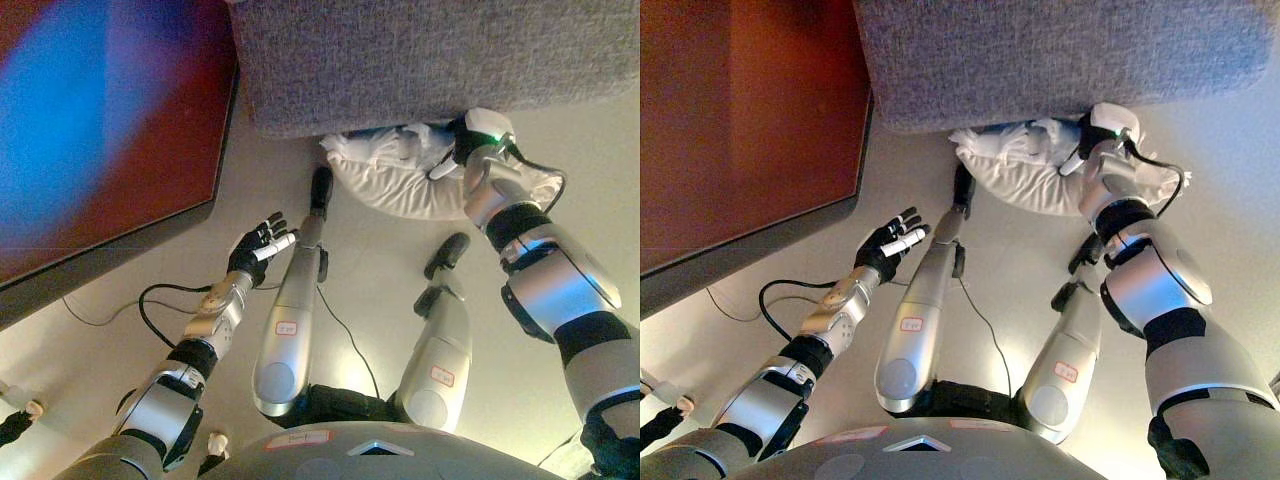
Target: Pick up the pillow and put it on the sofa.
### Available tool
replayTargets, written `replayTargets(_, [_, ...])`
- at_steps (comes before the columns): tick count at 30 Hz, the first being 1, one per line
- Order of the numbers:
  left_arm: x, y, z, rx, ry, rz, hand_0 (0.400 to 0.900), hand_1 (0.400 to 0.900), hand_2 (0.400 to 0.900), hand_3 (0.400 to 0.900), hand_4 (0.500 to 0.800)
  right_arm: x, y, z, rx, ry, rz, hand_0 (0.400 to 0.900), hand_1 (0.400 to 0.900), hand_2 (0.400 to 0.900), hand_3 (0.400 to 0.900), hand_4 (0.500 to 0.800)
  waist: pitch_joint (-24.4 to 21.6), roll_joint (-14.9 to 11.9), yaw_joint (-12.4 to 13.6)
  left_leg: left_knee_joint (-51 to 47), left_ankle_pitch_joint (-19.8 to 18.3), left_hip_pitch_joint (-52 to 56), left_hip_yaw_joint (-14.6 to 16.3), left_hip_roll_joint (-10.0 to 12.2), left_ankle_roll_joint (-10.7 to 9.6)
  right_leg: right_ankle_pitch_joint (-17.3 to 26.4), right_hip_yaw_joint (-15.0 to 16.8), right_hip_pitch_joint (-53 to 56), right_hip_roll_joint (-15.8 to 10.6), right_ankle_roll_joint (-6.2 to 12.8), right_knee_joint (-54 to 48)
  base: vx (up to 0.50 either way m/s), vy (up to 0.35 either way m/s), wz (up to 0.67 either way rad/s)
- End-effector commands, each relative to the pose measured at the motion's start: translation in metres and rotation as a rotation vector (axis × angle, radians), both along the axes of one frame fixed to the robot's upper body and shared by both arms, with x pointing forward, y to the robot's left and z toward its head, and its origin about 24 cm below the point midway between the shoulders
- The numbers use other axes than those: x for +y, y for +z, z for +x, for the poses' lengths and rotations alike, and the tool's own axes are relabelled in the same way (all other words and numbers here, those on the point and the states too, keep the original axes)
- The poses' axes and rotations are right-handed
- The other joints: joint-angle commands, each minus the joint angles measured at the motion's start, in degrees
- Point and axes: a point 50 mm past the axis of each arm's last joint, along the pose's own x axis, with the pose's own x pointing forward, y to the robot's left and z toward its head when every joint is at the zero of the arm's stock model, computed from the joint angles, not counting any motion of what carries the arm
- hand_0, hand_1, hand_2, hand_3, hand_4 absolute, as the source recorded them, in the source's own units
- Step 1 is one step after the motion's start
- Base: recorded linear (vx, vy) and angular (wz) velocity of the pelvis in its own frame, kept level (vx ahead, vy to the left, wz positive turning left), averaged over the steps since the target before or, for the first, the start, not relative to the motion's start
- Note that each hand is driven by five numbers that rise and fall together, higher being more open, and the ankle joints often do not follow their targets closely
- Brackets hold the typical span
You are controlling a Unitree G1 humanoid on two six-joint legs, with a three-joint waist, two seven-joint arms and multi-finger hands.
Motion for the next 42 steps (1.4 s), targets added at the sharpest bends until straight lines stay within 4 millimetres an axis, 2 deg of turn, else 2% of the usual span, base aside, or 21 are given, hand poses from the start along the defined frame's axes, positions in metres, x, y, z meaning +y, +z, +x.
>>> replayTargets(1, [0.001, 0.008, -0.004, -0.074, -0.008, -0.047, 0.900, 0.900, 0.900, 0.900, 0.800, -0.014, 0.059, 0.010, -0.072, -0.004, -0.107, 0.900, 0.900, 0.900, 0.900, 0.800, 1.36, 6.43, 5.03, 0.06, -0.04, -3.49, -2.35, 1.38, 0.04, 2.22, 3.35, -8.55, -0.78, -2.05, 4.10, 0.00, 0.043, -0.01])
replayTargets(4, [0.006, 0.012, -0.006, -0.115, 0.004, -0.075, 0.900, 0.900, 0.900, 0.900, 0.800, -0.012, 0.081, 0.013, -0.072, -0.015, -0.110, 0.900, 0.900, 0.900, 0.900, 0.800, 1.36, 6.89, 6.12, 0.18, 0.57, -5.91, -2.76, 1.49, -0.13, 1.61, 3.45, -10.59, -0.53, -2.01, 4.59, 0.00, 0.023, -0.02])
replayTargets(8, [0.008, 0.016, -0.007, -0.146, 0.006, -0.090, 0.900, 0.900, 0.900, 0.900, 0.800, -0.012, 0.090, 0.014, -0.075, -0.018, -0.052, 0.900, 0.900, 0.900, 0.900, 0.800, 1.36, 7.48, 6.99, 0.28, 1.12, -7.66, -3.40, 1.47, -0.21, 0.82, 3.70, -12.19, -0.26, -2.18, 5.66, 0.00, 0.000, 0.00])
replayTargets(9, [0.008, 0.018, -0.008, -0.153, 0.006, -0.097, 0.900, 0.900, 0.900, 0.900, 0.800, -0.011, 0.092, 0.015, -0.073, -0.005, -0.012, 0.810, 0.810, 0.810, 0.810, 0.746, 1.36, 7.78, 7.26, 0.35, 1.17, -7.99, -3.50, 1.49, -0.26, 0.53, 3.67, -12.54, -0.30, -2.28, 6.02, 0.00, 0.000, 0.00])
replayTargets(10, [0.008, 0.019, -0.008, -0.157, 0.007, -0.101, 0.900, 0.900, 0.900, 0.900, 0.800, -0.010, 0.093, 0.015, -0.078, 0.005, 0.024, 0.400, 0.400, 0.400, 0.400, 0.500, 1.36, 7.96, 7.40, 0.39, 1.16, -8.17, -3.55, 1.50, -0.28, 0.34, 3.63, -12.73, -0.33, -2.35, 6.20, 0.00, 0.000, 0.00])
replayTargets(14, [0.012, 0.019, -0.010, -0.157, 0.016, -0.105, 0.900, 0.900, 0.900, 0.900, 0.800, -0.008, 0.096, 0.016, -0.129, 0.040, 0.142, 0.400, 0.400, 0.400, 0.400, 0.500, 1.36, 8.09, 7.78, 0.79, 1.07, -8.37, -3.67, 1.60, -0.47, -0.07, 3.25, -12.84, -0.40, -2.50, 6.82, 0.00, -0.001, -0.01])
replayTargets(25, [0.019, 0.010, -0.021, -0.127, 0.028, -0.111, 0.900, 0.900, 0.900, 0.900, 0.800, -0.015, 0.101, 0.015, -0.193, 0.087, 0.144, 0.400, 0.400, 0.400, 0.400, 0.500, 1.36, 7.98, 7.77, 0.00, 0.96, -5.82, -2.74, 2.50, -0.85, 0.02, 1.72, -10.43, -0.48, -2.47, 6.41, 0.00, 0.002, -0.06])
replayTargets(30, [0.025, 0.001, -0.028, -0.084, 0.030, -0.088, 0.900, 0.900, 0.900, 0.900, 0.800, -0.014, 0.098, 0.014, -0.197, 0.128, 0.166, 0.400, 0.400, 0.400, 0.400, 0.500, 1.36, 7.06, 7.21, -1.08, 0.59, -2.53, -1.89, 2.93, -1.05, 0.52, 0.54, -6.89, -0.45, -2.45, 4.70, 0.01, -0.021, -0.07])
replayTargets(35, [0.043, -0.013, -0.039, 0.011, 0.070, -0.019, 0.900, 0.900, 0.900, 0.900, 0.800, -0.010, 0.088, 0.012, -0.134, 0.192, 0.181, 0.400, 0.400, 0.400, 0.400, 0.500, 1.36, 4.10, 6.16, -3.12, 0.02, 3.52, -0.35, 3.54, -1.46, 1.65, -1.70, 0.39, -0.10, -2.02, 1.00, 0.01, -0.068, -0.10])
replayTargets(42, [0.071, -0.041, -0.065, 0.221, 0.115, 0.078, 0.900, 0.900, 0.900, 0.900, 0.800, -0.006, 0.076, 0.005, -0.027, 0.306, 0.235, 0.400, 0.400, 0.400, 0.400, 0.500, 1.36, 0.04, 4.66, -6.14, -1.18, 17.29, 2.41, 4.85, -1.83, 2.77, -4.82, 14.91, -0.08, -0.90, -4.95, 0.05, -0.068, -0.06])
